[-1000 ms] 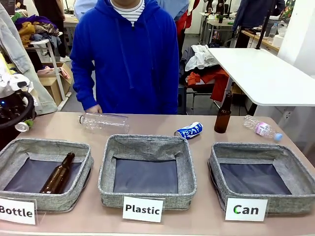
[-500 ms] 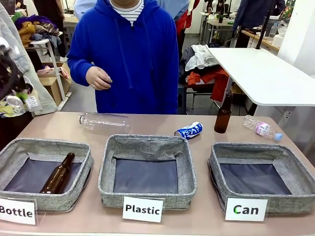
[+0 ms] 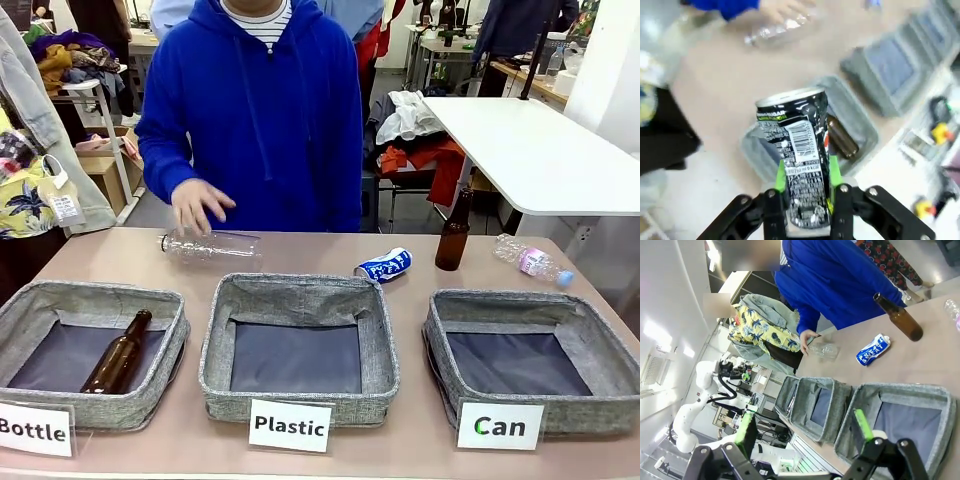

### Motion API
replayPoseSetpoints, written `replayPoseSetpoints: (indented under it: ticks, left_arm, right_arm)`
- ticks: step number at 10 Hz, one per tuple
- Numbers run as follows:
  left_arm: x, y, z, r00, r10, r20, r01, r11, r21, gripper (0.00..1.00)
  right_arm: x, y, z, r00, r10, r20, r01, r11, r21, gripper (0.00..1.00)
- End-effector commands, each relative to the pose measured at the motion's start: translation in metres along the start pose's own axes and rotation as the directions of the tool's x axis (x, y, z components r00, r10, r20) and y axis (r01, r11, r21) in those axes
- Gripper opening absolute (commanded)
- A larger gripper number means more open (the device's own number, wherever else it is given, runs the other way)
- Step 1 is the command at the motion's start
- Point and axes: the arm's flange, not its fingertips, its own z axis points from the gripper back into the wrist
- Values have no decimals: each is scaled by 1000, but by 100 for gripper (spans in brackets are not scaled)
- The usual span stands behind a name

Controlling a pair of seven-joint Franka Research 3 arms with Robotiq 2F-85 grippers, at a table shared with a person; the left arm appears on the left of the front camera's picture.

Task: Sort the can waste into the basket.
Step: Pick up the can waste from the table and place it in the right Fabric basket.

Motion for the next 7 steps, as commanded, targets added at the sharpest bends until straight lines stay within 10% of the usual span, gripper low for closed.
replayPoseSetpoints:
  ticks: [1,2,3,5,6,7]
  left_arm:
    - [-35,10,-6,989,-151,-9,151,986,76,0]
    - [-36,39,-2,998,33,57,-45,976,215,0]
    - [-20,-2,-2,996,-90,-23,90,996,17,0]
    - [-20,-2,-2,996,-90,-23,90,996,17,0]
    - [-31,9,-3,997,-83,-11,83,994,68,37]
    - [-5,9,-19,976,-216,-13,214,975,-64,37]
  right_arm:
    - [4,0,-1,1000,28,14,-28,1000,14,100]
    - [4,0,-1,1000,28,14,-28,1000,14,100]
    - [4,0,-1,1000,28,14,-28,1000,14,100]
    - [4,0,-1,1000,28,14,-28,1000,14,100]
    - [4,0,-1,1000,28,14,-28,1000,14,100]
    - [4,0,-1,1000,28,14,-28,1000,14,100]
